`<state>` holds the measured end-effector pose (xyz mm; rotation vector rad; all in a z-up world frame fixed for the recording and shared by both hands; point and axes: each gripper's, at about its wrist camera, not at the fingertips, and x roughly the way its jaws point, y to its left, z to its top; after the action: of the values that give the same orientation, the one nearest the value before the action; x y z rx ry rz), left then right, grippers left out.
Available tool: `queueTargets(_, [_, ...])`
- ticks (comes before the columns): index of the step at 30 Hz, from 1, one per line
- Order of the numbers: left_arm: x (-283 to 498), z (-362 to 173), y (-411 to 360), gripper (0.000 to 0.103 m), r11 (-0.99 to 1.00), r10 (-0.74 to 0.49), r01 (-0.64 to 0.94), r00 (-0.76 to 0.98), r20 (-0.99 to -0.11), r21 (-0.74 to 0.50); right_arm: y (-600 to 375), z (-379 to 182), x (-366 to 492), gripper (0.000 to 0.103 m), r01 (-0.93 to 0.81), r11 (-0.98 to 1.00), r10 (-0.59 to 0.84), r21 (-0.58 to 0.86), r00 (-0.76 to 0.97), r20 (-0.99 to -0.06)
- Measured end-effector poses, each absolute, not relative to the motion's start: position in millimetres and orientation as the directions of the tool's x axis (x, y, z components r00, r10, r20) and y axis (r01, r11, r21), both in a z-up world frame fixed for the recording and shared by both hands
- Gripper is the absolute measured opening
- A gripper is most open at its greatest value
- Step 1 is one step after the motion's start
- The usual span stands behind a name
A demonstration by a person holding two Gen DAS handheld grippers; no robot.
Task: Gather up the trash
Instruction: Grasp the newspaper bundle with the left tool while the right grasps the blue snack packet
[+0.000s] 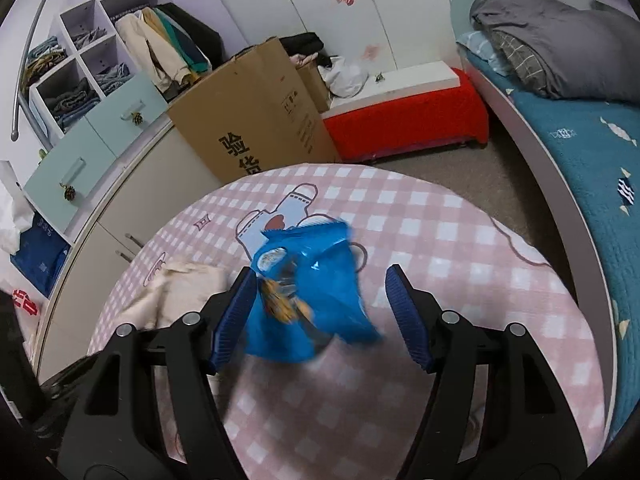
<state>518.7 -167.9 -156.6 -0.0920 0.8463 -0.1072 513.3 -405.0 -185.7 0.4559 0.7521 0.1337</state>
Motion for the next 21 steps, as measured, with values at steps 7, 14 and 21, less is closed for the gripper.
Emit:
queueTargets(7, [504,-144,-143,0.011,0.993,-0.074,-0.015,0.689,-0.721,-0.116,-390,-186,514,0.005,-0.007,0.895,0.325,0.446,0.697,-0.639])
queueTargets(14, [478,-129,-106,0.01,0.99,-0.024,-0.082,0.706,-0.708,-0.116,-349,-171,491,0.003,-0.085,0.91,0.343,0.405,0.704,-0.622])
queueTargets(21, [442,-114,-58,0.01,0.979,0.044,-0.168,0.727,-0.685,-0.115,-312,-151,464,0.003,-0.165,0.885,0.418,0.435,0.69,-0.591])
